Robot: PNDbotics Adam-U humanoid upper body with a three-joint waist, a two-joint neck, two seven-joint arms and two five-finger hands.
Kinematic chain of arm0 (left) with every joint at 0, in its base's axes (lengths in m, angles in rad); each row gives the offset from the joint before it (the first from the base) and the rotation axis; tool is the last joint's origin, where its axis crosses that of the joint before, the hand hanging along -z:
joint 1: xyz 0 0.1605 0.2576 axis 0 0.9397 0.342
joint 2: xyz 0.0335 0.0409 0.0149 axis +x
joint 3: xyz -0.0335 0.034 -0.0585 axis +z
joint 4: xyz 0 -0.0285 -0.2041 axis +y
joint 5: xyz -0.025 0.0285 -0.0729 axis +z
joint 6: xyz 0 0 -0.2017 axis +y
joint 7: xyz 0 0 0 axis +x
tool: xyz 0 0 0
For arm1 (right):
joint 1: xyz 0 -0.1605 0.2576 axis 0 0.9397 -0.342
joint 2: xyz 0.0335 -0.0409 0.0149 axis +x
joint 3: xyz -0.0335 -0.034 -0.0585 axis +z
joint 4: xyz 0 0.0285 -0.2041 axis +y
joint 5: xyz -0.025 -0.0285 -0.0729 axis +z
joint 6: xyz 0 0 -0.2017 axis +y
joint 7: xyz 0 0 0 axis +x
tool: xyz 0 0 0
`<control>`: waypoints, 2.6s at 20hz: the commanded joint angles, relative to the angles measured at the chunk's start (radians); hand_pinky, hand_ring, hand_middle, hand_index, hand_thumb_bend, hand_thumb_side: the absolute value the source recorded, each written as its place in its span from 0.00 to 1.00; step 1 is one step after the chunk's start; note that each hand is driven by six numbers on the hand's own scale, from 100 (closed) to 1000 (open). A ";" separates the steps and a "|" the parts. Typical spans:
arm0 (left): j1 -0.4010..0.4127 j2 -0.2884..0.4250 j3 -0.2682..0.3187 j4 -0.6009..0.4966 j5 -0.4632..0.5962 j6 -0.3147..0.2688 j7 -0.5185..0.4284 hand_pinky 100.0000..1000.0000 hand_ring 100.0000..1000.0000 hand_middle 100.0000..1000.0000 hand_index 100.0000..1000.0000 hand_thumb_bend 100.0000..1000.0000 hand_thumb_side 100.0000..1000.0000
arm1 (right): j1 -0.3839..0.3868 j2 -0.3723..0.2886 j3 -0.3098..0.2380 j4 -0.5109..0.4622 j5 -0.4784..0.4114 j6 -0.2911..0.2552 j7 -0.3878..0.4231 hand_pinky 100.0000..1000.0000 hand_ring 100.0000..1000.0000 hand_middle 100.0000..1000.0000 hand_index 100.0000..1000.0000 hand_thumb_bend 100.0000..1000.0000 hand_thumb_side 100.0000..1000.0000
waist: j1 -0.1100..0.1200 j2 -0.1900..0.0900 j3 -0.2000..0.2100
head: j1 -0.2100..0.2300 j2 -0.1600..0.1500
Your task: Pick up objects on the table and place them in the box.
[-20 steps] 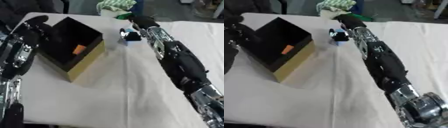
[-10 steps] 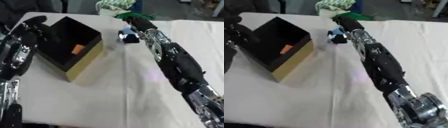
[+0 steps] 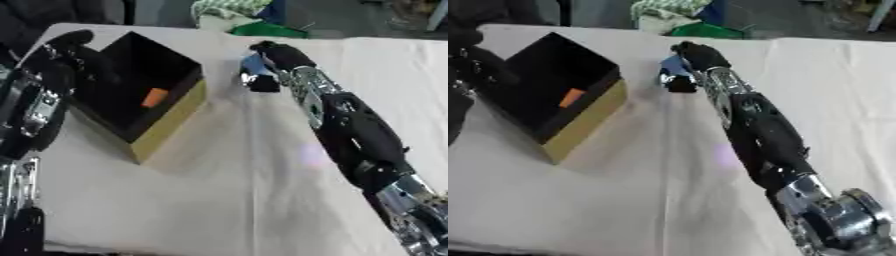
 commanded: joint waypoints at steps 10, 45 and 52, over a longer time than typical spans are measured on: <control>-0.016 0.014 0.006 -0.006 -0.001 -0.006 -0.001 0.68 0.58 0.60 0.88 0.00 0.62 | -0.008 -0.011 -0.019 0.031 -0.028 0.036 0.005 0.82 0.73 0.60 0.99 0.00 0.79 | 0.010 -0.010 -0.004 | -0.003 0.006; -0.006 0.011 -0.008 -0.026 0.016 0.001 -0.013 0.68 0.58 0.61 0.88 0.00 0.59 | -0.058 0.041 0.205 -0.376 -0.318 -0.283 0.202 0.84 0.65 0.33 0.99 0.00 0.11 | -0.011 -0.046 0.004 | -0.017 -0.006; -0.015 0.005 -0.012 -0.026 0.027 -0.003 -0.020 0.68 0.58 0.61 0.87 0.00 0.59 | -0.061 0.088 0.175 -0.308 -0.202 -0.244 0.182 0.83 0.68 0.48 1.00 0.00 0.17 | -0.010 -0.041 0.034 | -0.030 -0.011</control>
